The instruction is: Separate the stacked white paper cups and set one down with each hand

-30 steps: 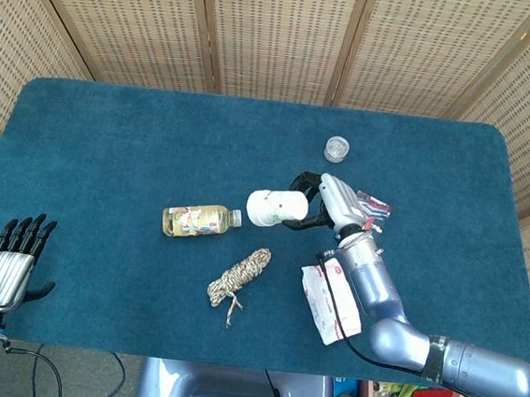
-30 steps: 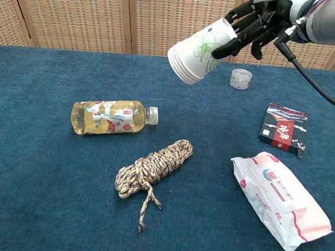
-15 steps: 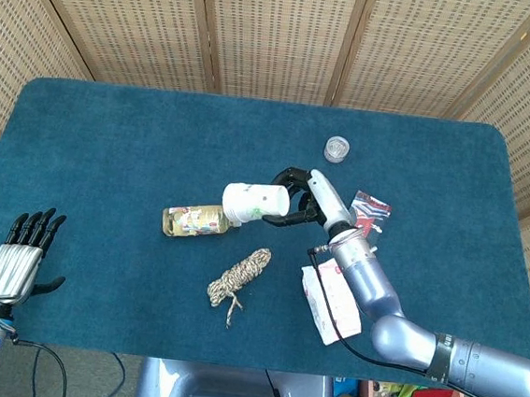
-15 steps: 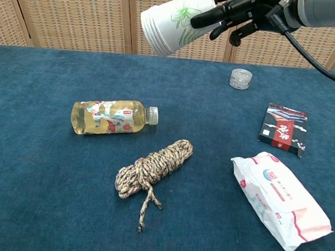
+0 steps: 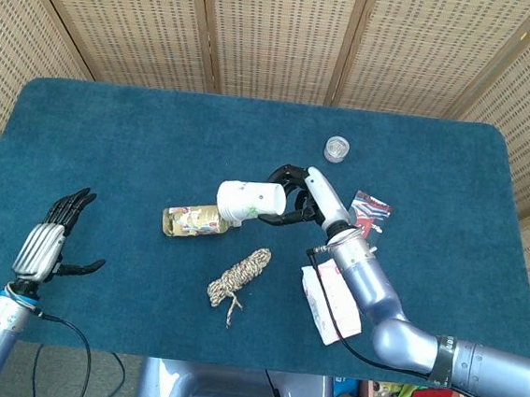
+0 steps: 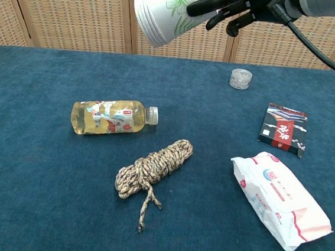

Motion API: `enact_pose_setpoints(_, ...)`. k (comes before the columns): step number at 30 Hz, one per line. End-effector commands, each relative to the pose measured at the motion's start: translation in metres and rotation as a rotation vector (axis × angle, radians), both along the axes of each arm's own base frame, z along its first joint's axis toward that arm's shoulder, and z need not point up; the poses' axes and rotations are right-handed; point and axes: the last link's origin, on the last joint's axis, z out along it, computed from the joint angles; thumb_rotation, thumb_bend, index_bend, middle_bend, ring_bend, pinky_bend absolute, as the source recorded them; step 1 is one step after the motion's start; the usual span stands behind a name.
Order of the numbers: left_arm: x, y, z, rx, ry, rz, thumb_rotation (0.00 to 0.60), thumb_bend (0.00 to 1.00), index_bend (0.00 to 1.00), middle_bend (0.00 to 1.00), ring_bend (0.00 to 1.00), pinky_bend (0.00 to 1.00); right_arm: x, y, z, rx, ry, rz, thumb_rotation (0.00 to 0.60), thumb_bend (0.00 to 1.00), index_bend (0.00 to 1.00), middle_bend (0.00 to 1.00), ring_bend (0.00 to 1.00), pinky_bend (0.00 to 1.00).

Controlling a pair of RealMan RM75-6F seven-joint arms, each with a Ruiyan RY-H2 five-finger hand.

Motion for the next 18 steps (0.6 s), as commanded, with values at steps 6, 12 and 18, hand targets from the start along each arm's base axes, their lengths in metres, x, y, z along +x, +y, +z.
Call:
enact_pose_setpoints(6,0.046,0.034,-0.017,-0.065,-0.269,-0.098,0.6,0.19,0.06,0.0,0.0,0.0,0.018,0.006,0.012,0.008,-0.048,0.029,0.6,0.27,0.73,0.64,0.52,0.77)
enact_pose_setpoints(12,0.073,0.045,-0.036,-0.117,-0.493,-0.101,0.6,0.19,0.17,0.0,0.0,0.0,0.024,0.012,0.008,0.014,-0.043,0.033,0.6,0.27,0.73,0.64,0.52,0.77)
enact_pose_setpoints(18,0.098,0.05,-0.054,-0.152,-0.747,-0.104,0.6,0.19,0.3,0.03,0.0,0.0,0.024,0.012,0.001,0.025,-0.043,0.021,0.6,0.27,0.73,0.64,0.52,0.77)
